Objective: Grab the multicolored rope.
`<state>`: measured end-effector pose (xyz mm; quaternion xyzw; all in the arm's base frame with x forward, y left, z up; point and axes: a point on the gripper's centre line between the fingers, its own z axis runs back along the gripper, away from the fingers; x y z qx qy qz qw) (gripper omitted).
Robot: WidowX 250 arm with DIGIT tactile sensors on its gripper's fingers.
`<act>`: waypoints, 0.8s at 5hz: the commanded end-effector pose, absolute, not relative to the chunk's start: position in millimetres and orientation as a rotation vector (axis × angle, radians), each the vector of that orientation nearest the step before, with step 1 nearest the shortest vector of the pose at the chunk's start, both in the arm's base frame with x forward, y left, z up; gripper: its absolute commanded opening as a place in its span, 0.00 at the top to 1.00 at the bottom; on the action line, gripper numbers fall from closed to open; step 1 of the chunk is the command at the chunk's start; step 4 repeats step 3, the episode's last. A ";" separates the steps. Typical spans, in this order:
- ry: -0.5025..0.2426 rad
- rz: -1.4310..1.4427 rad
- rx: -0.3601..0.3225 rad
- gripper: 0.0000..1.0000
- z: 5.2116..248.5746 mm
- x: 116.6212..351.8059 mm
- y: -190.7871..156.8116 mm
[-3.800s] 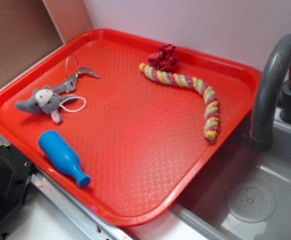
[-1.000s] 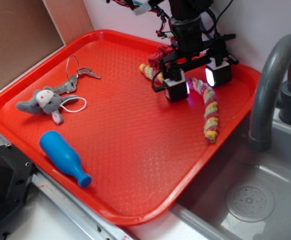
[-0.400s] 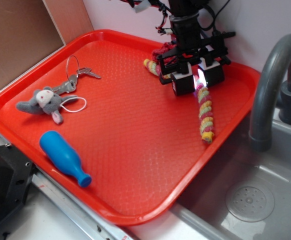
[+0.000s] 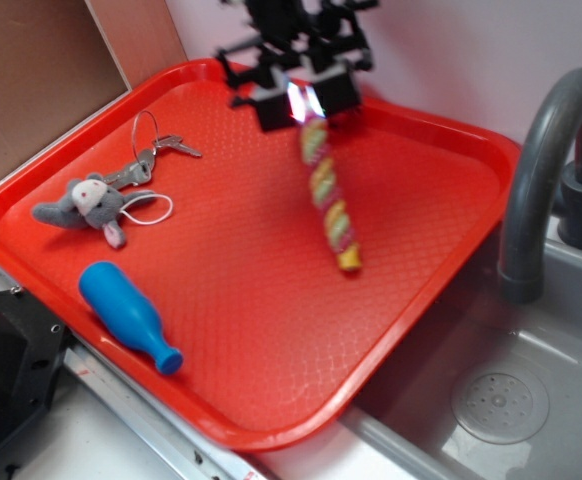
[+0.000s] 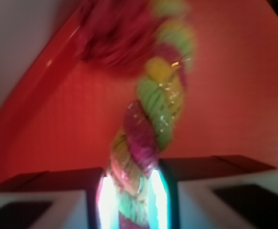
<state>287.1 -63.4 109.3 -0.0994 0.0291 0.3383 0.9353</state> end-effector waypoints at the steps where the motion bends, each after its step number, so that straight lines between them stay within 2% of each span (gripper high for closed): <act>1: -0.087 0.358 -0.168 1.00 193.0 227.4 -39.7; 2: -0.179 0.446 -0.105 1.00 213.8 199.2 -32.5; 3: -0.118 0.490 -0.125 1.00 213.5 195.6 -32.0; 4: -0.118 0.490 -0.125 1.00 213.5 195.6 -32.0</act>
